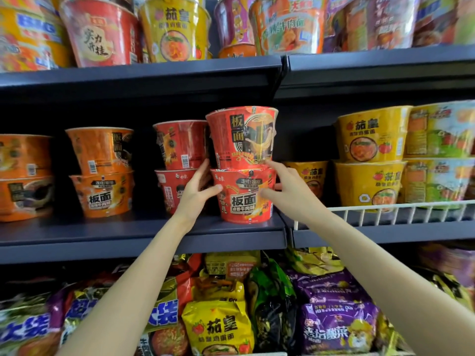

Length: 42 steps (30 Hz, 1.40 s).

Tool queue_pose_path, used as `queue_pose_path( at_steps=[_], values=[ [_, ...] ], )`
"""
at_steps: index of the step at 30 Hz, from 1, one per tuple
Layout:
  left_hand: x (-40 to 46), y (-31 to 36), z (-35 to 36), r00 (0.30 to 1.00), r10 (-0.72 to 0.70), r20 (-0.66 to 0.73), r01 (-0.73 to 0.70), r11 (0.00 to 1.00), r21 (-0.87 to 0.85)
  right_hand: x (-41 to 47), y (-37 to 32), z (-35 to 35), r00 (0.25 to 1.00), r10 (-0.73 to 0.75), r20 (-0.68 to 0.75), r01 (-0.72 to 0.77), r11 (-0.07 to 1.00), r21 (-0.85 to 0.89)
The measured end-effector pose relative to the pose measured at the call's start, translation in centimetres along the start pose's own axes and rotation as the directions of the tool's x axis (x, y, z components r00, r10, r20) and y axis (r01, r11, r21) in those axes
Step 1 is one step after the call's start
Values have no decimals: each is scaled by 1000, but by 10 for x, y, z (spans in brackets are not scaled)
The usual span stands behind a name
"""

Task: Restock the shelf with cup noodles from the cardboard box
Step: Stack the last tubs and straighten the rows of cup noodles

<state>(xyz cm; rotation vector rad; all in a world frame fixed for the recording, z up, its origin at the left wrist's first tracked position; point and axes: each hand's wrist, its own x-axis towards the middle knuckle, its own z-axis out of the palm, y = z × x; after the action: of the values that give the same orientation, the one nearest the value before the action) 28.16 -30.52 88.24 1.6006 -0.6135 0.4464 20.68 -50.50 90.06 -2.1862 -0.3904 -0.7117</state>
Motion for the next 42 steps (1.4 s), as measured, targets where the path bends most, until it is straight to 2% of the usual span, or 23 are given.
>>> queue_pose_path(
  at_steps=[2, 4, 6, 9, 12, 14, 16, 17, 19, 20, 22, 24, 26, 29, 30, 32, 34, 35, 38, 42],
  values=[
    [-1, 12, 3, 992, 76, -104, -77, 997, -5, 2, 0, -7, 984, -55, -169, 56, 998, 6],
    [4, 27, 8, 986, 75, -152, -80, 996, -27, 4, -5, -11, 942, -125, -311, 137, 990, 17],
    [13, 40, 15, 991, 9, -131, -9, 1000, 1, 7, -13, -7, 931, -184, -315, 194, 981, 1],
    [14, 53, 26, 999, -27, -20, 28, 1000, 9, 14, -23, 7, 952, -186, -244, 187, 982, -18],
    [2, 53, 33, 995, 26, -94, -30, 999, -42, 29, -26, 8, 956, -96, -277, 113, 992, 46],
    [-13, 48, 38, 966, 179, -189, -149, 976, 159, 43, -25, 2, 969, 17, -248, 34, 980, 197],
    [-24, 47, 44, 922, 305, -240, -199, 901, 385, 56, -20, -1, 973, 159, -168, -92, 933, 348],
    [-24, 49, 46, 900, 339, -274, -207, 886, 415, 61, -19, -2, 961, 224, -164, -142, 903, 405],
    [-15, 56, 42, 883, 306, -357, -183, 923, 338, 61, -15, -3, 916, 304, -263, -143, 857, 495],
    [-7, 60, 37, 888, 247, -389, -152, 954, 260, 56, -12, -2, 886, 301, -352, -91, 858, 505],
    [9, 65, 30, 923, 103, -372, -55, 989, 138, 40, -11, 2, 850, 193, -490, 44, 901, 431],
    [14, 68, 33, 961, 35, -273, -16, 997, 73, 32, -15, 6, 881, 71, -467, 108, 932, 346],
    [7, 65, 40, 973, 94, -210, -69, 990, 121, 40, -20, 7, 935, 29, -354, 77, 957, 281],
    [-10, 54, 43, 948, 235, -216, -181, 954, 241, 57, -21, 0, 973, 116, -197, -55, 955, 293],
    [-12, 52, 41, 935, 269, -232, -209, 945, 251, 61, -18, -2, 970, 129, -208, -66, 956, 285],
    [-9, 54, 38, 921, 265, -285, -188, 944, 270, 58, -12, -2, 940, 111, -323, -25, 966, 258],
    [2, 58, 33, 945, 157, -286, -83, 964, 254, 47, -12, 1, 892, 12, -452, 77, 981, 179],
    [7, 58, 32, 960, 119, -254, -58, 970, 234, 42, -12, 4, 883, -43, -467, 113, 986, 122],
    [12, 53, 33, 962, 171, -211, -98, 943, 318, 41, -12, 10, 903, -120, -412, 123, 992, -20],
    [6, 44, 32, 910, 338, -241, -189, 854, 484, 51, -6, 7, 930, -70, -361, 98, 994, 58]
  ],
)
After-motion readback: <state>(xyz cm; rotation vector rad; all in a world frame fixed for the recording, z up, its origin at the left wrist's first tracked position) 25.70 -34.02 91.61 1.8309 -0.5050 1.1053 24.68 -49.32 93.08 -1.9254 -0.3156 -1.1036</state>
